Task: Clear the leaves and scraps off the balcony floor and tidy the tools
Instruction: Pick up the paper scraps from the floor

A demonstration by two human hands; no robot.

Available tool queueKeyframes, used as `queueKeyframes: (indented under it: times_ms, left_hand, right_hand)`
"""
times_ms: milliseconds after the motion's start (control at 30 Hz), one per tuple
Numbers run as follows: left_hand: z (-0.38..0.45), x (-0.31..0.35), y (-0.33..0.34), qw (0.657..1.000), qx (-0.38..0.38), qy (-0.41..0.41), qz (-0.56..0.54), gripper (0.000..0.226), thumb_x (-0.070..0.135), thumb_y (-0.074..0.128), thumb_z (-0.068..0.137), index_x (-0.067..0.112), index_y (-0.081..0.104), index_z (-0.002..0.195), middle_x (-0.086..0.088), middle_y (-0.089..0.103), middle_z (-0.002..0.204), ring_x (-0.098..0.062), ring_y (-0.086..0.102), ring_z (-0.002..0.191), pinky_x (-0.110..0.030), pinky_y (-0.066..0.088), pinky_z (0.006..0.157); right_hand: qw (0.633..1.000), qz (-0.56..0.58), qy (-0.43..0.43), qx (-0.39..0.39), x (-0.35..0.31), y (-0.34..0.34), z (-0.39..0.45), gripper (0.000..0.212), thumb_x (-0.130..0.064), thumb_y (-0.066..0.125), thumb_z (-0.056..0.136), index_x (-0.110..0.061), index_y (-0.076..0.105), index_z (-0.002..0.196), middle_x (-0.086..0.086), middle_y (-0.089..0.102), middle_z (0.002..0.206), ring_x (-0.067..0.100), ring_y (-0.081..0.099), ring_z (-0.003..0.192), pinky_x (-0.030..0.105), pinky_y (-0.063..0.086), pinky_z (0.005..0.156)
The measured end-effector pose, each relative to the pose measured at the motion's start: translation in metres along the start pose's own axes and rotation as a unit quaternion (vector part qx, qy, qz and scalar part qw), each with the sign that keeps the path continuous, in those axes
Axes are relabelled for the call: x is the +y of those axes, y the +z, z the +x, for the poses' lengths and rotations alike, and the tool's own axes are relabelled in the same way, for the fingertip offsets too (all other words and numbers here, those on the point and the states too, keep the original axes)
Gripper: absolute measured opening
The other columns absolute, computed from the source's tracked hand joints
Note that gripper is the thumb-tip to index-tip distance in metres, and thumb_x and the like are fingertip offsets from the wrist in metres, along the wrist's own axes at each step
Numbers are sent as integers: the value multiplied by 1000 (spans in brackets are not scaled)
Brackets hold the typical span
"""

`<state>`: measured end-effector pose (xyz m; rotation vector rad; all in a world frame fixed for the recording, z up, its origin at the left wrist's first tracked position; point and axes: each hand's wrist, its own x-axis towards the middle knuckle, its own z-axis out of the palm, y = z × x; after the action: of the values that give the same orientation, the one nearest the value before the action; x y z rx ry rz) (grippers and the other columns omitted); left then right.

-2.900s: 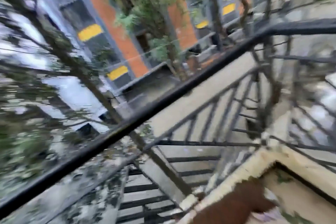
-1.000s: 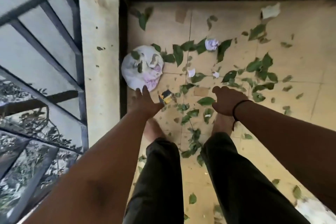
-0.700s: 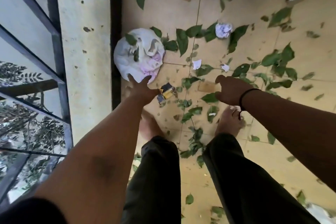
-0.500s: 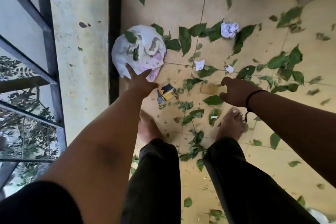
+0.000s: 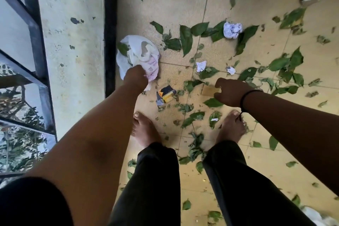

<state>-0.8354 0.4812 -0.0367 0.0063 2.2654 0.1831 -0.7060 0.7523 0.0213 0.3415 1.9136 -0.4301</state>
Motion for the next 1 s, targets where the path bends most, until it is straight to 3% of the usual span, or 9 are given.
queueKeyframes:
  times_ms: [233,300,433,467,567,633,700,867,1000]
  left_hand:
    - [-62,34,-35,917,30,9,-398,15,10,59,72,16,47,68,6,46,63,-13,42,59,-24,29,52]
    - [-80,43,-40,839,-25,-32,-543,12,4,52,64,13,46,69,-2,47,65,-16,42,58,-24,32,51]
    - [-108,49,-37,579,-197,-91,-786,40,7,44,67,4,57,105,-13,64,102,-28,64,83,-33,58,62]
    - [-114,50,-35,558,-217,-98,-795,42,9,40,75,3,57,113,-14,65,104,-29,67,82,-32,58,58]
    - [-120,54,-21,638,-197,-144,-730,46,16,46,82,6,52,126,-10,68,94,-20,65,64,-23,50,46]
    - [-118,52,-8,749,-134,-141,-633,50,13,56,85,22,41,132,-11,65,106,-17,61,66,-22,48,47]
    - [-117,45,0,802,-82,-98,-584,65,8,62,85,36,33,136,-8,59,123,-16,62,82,-30,54,61]
    - [-129,54,-6,779,-192,-32,-596,26,37,61,86,31,63,112,6,64,108,-9,61,92,-31,51,75]
    - [-135,84,15,802,-121,-52,-583,28,30,72,86,16,47,82,-9,54,83,-19,58,74,-38,49,64]
  right_hand:
    - [992,125,-9,32,-34,5,-8,45,-43,55,94,-15,50,128,11,60,123,30,56,109,35,43,89]
    - [949,311,6,59,-50,3,-13,55,-55,58,89,-19,48,129,4,60,116,25,58,99,35,46,84]
    - [763,645,23,-18,-78,-8,-15,79,-76,61,72,-35,42,137,-4,51,135,28,57,112,48,53,83]
    - [734,677,-15,-51,-82,-10,-14,78,-75,63,71,-34,48,135,-3,55,136,30,59,115,52,54,83]
    - [713,697,-42,-59,-95,-11,-12,73,-57,80,65,-20,61,126,7,68,120,31,66,107,55,53,85]
    - [768,640,-2,33,-99,-9,-9,58,-41,82,64,-12,67,112,6,71,104,26,68,93,33,56,76]
    - [846,512,10,150,-96,-5,-8,28,-30,75,78,-12,66,99,5,65,96,20,62,82,20,46,63]
    - [910,308,1,279,-84,8,-24,33,-22,64,87,-8,53,115,15,40,125,30,53,98,29,41,81]
    - [886,395,-151,191,-95,25,-43,30,-6,62,82,-6,44,106,5,51,96,15,51,85,30,39,71]
